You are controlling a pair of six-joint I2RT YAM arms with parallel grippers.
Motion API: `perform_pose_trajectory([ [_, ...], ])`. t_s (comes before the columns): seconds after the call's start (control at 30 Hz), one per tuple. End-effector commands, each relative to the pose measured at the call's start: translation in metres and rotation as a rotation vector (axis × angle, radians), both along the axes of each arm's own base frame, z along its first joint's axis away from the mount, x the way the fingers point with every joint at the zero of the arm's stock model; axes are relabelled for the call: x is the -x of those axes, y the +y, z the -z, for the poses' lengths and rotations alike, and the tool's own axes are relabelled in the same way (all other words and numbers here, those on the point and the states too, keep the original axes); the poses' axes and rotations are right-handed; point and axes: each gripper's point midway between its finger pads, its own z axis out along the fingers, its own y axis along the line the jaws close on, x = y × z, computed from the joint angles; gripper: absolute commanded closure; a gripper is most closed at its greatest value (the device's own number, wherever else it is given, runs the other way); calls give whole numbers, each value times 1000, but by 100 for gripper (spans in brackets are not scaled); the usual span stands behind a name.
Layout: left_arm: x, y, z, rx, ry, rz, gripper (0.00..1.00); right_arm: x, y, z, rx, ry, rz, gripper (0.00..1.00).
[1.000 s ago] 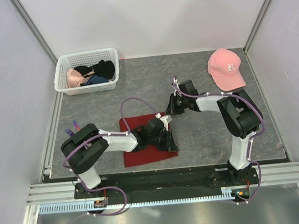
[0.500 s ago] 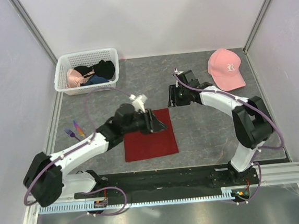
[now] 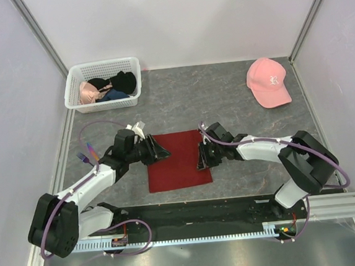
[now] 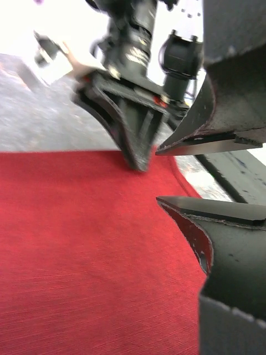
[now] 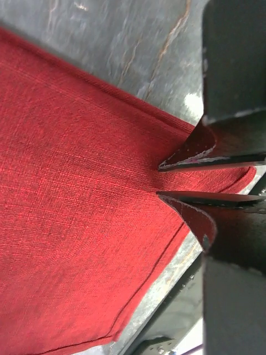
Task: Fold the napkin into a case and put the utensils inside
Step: Smooth out the lower triangle-folded napkin at the center of the board.
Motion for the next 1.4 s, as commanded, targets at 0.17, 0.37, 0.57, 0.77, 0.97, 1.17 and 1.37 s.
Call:
perform_pose_trajectory([
  [0.17, 25, 0, -2, 80, -18, 35, 57, -7, -90, 27, 345, -92, 190, 73],
  [0.37, 24, 3, -2, 57, -28, 31, 57, -29, -92, -11, 373, -215, 185, 69],
  [0.57, 18, 16, 4, -20, -11, -39, 54, -43, -56, -66, 340, -338, 135, 50],
  [0.77, 7, 68, 18, -209, 74, -284, 48, -12, 17, -72, 296, -360, -10, 37],
  [0.97, 5, 98, 25, -237, 148, -377, 44, 36, 83, -54, 321, -371, -164, 31],
  [1.17, 11, 105, 32, -215, 174, -388, 43, 69, 107, -32, 354, -359, -248, 35],
  [1.37, 9, 100, 30, -186, 168, -363, 44, 79, 115, -19, 374, -352, -273, 46],
])
